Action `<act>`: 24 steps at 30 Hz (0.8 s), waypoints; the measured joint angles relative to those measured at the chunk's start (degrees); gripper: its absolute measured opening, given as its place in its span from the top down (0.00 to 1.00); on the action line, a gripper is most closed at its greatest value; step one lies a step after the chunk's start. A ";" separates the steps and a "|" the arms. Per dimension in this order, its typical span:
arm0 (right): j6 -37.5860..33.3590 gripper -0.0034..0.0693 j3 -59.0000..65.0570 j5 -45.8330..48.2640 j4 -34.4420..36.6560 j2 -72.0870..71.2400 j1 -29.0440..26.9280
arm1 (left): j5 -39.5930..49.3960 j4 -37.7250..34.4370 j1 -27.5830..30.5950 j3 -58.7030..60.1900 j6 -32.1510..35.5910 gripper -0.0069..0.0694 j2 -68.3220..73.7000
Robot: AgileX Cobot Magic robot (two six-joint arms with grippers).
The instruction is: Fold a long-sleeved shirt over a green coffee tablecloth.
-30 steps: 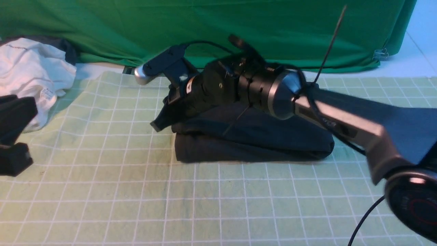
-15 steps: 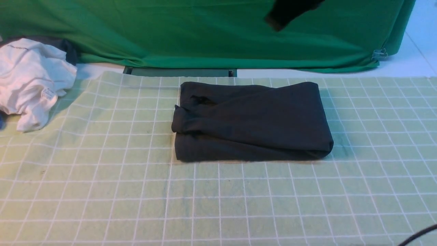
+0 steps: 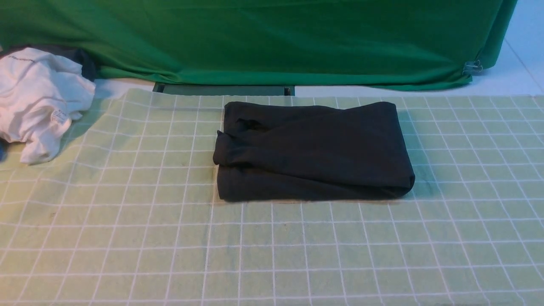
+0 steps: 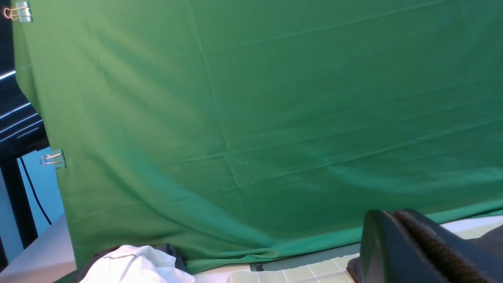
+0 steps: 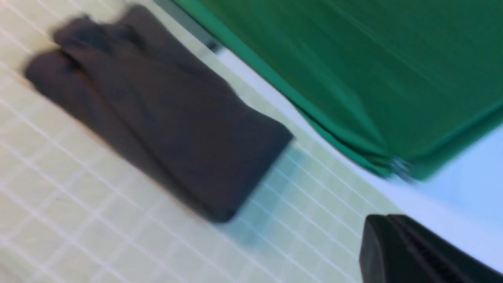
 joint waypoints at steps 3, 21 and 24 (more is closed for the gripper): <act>1.02 0.94 12.60 -8.20 3.76 -6.20 0.00 | 0.05 0.00 0.00 0.00 0.00 0.96 0.00; 5.31 0.93 42.99 -32.98 24.28 -10.89 0.00 | 0.18 2.08 0.00 0.00 0.00 0.95 0.00; 5.31 0.94 43.04 -34.40 20.61 -11.02 0.00 | 0.24 2.15 0.00 0.00 0.00 0.95 0.00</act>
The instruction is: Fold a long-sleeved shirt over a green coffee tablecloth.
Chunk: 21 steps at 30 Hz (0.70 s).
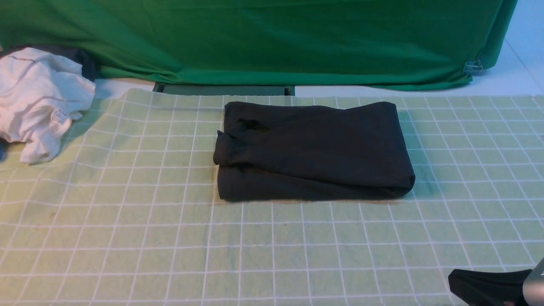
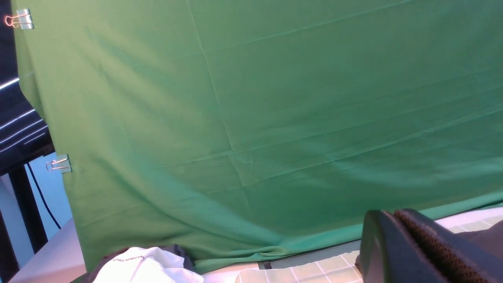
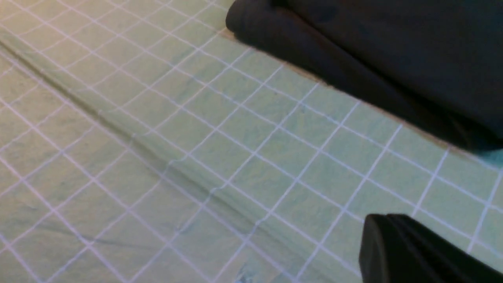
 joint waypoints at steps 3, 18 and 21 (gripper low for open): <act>0.95 0.94 1.23 -4.02 -3.99 -1.79 -0.14 | 0.00 0.05 0.00 0.00 0.00 0.95 0.00; 0.84 0.94 19.57 -20.04 -4.26 -33.10 -22.99 | 0.00 0.05 0.00 0.00 0.00 0.95 0.00; 0.52 0.94 19.81 -16.13 -2.58 -35.08 -27.75 | 0.00 0.05 0.00 0.00 0.00 0.95 0.00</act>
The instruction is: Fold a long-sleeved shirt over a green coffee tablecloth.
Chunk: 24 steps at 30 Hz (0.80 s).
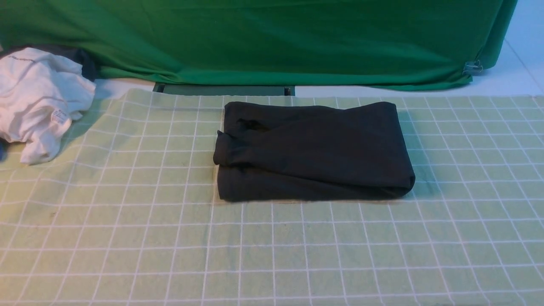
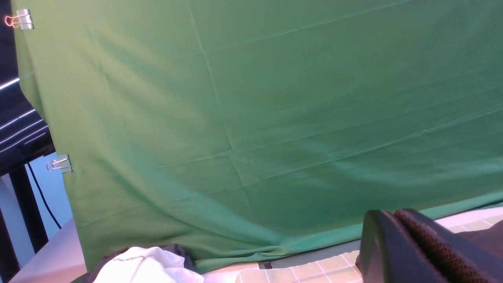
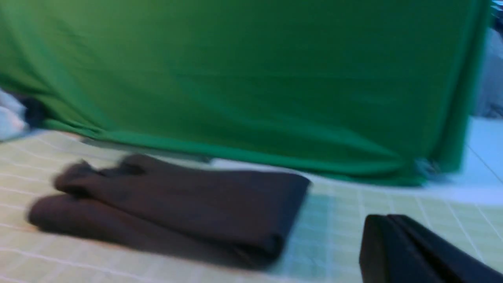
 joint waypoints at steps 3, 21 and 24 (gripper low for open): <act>-0.13 0.94 0.11 4.68 0.34 -0.24 -4.39 | 0.00 0.00 0.00 0.00 0.06 0.95 0.00; -0.02 0.94 0.14 15.78 0.54 -0.31 -10.99 | 0.00 0.07 0.00 0.00 0.17 0.95 0.00; 0.30 0.93 0.14 15.78 0.59 -0.33 -11.05 | 0.00 0.14 0.00 0.00 0.17 0.95 0.00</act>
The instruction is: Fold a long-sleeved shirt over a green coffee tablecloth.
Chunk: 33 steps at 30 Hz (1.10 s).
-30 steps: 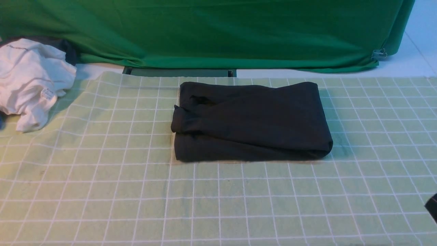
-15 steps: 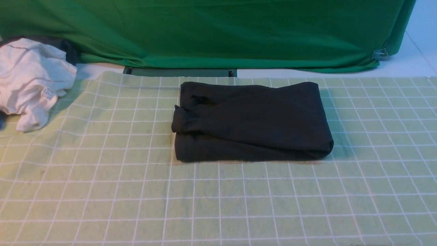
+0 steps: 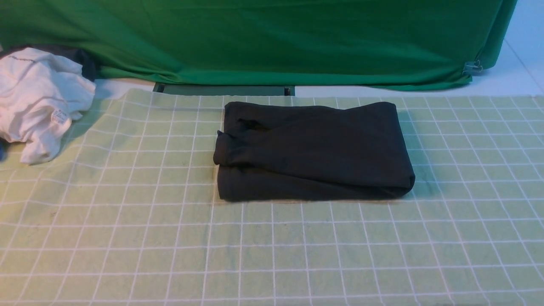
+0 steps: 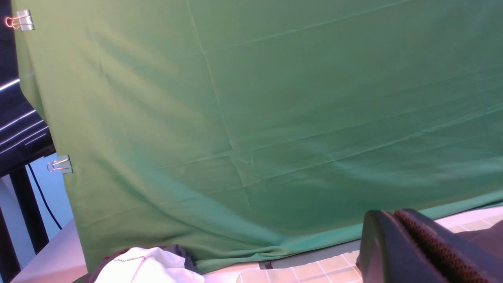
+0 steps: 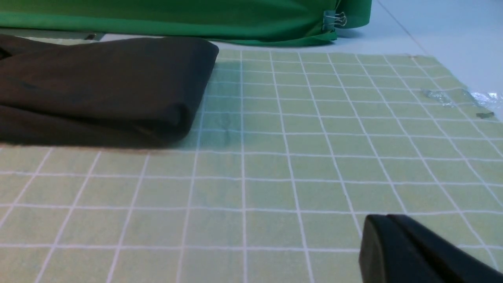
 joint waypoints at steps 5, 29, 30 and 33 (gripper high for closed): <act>0.15 0.92 0.00 0.00 0.00 0.00 0.00 | 0.00 0.04 0.00 0.00 0.00 0.95 0.00; 0.23 0.85 0.00 0.04 0.00 0.00 0.00 | 12.53 8.82 7.37 14.80 -14.39 0.95 -1.74; 0.23 0.84 0.00 0.04 0.06 0.00 0.00 | 13.39 8.82 7.37 14.84 -14.52 0.95 -1.74; 0.23 0.84 0.00 0.04 0.06 0.00 0.00 | 13.53 8.82 7.37 14.84 -14.92 0.95 -1.74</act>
